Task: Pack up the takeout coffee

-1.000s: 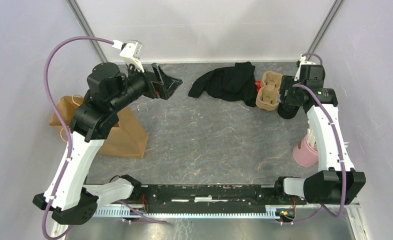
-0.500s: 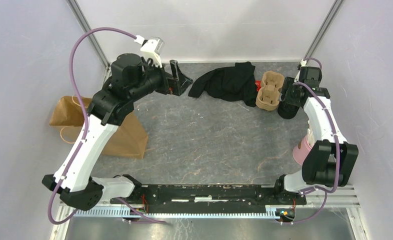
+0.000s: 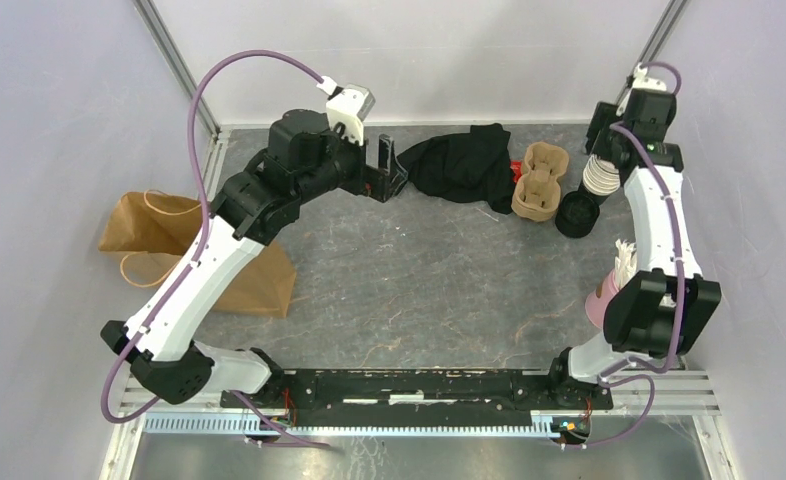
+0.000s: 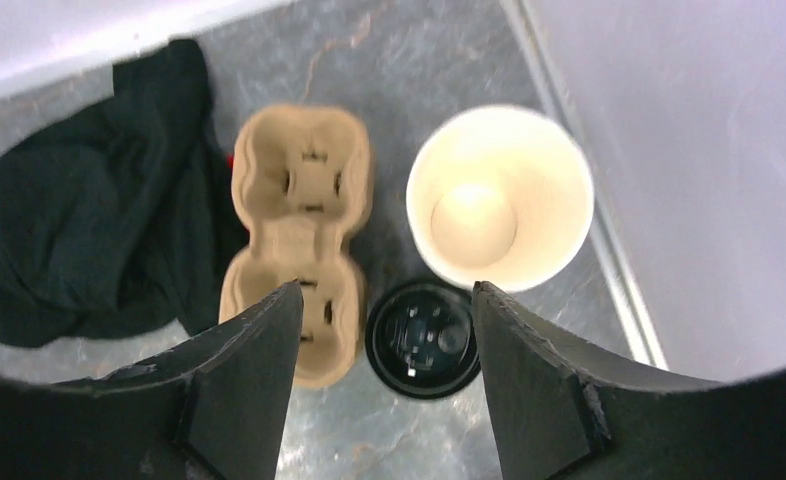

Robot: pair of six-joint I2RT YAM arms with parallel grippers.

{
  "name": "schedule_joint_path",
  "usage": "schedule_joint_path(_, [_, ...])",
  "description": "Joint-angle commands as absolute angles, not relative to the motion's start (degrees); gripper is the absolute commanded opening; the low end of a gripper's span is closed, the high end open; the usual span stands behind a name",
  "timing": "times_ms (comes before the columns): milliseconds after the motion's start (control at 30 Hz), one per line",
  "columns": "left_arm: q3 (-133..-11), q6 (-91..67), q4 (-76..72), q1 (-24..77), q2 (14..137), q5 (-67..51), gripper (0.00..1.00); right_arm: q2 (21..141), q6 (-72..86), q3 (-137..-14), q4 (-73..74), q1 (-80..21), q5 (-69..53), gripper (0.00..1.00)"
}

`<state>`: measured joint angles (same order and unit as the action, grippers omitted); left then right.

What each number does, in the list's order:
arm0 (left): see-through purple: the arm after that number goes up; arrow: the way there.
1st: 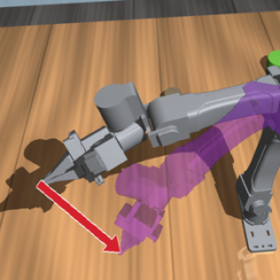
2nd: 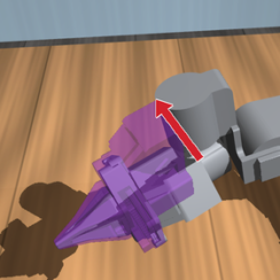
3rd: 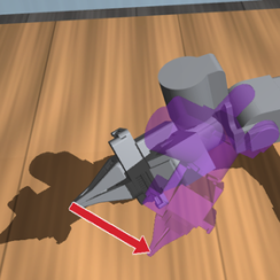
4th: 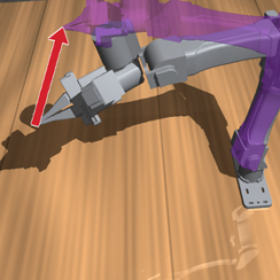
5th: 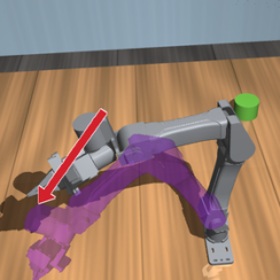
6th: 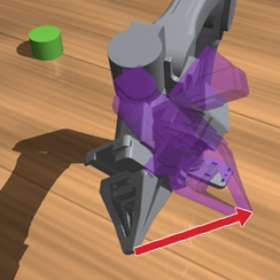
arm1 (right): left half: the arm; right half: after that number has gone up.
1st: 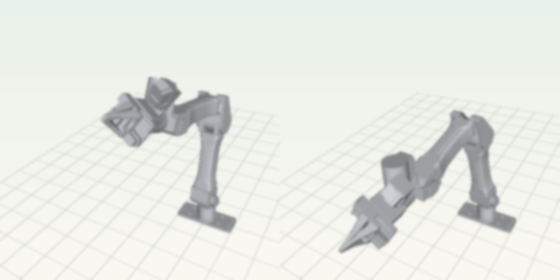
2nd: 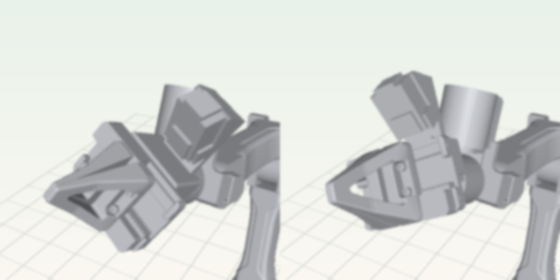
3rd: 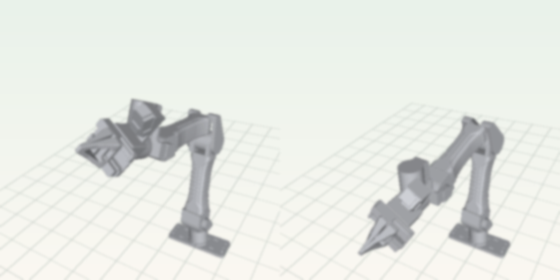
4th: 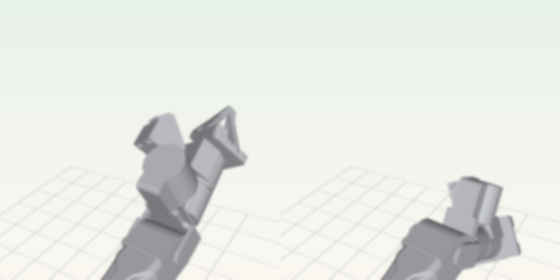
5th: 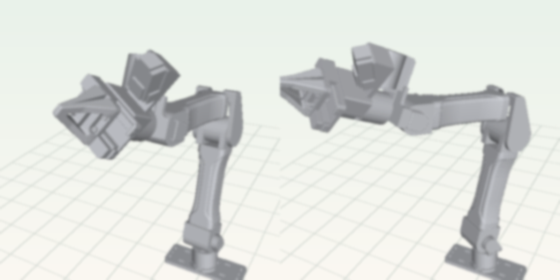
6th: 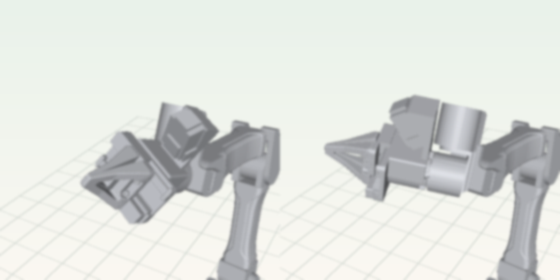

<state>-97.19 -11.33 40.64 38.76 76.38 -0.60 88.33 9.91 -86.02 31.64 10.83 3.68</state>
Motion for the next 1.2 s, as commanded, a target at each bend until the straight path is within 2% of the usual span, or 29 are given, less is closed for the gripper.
schedule_joint_path(0, [-99.2, -5.48, 39.55, 40.33, 75.94, 3.31, 1.0, 93.75, 7.37, -94.89, 29.97, 11.33, 6.5, 0.69])
schedule_joint_path(233, [-99.82, -3.94, 40.42, 40.34, 75.99, 5.94, 1.0, 100.92, 7.04, -100.51, 28.73, 11.99, 5.87, 0.65])
schedule_joint_path(800, [-100.98, -3.25, 40.34, 40.27, 78.21, 5.97, 1.0, 105.86, 8.63, -100.22, 28.65, 13.28, 4.66, 0.33])
schedule_joint_path(1067, [-100.91, -3.25, 40.21, 40.31, 78.23, 5.71, 1.0, 105.56, 8.49, -98.99, 28.61, 13.27, 4.53, 0.29])
schedule_joint_path(1167, [-100.9, -3.42, 40.21, 40.34, 78.14, 5.38, 1.0, 105.47, 8.41, -98.95, 28.65, 13.32, 4.13, 0.22])
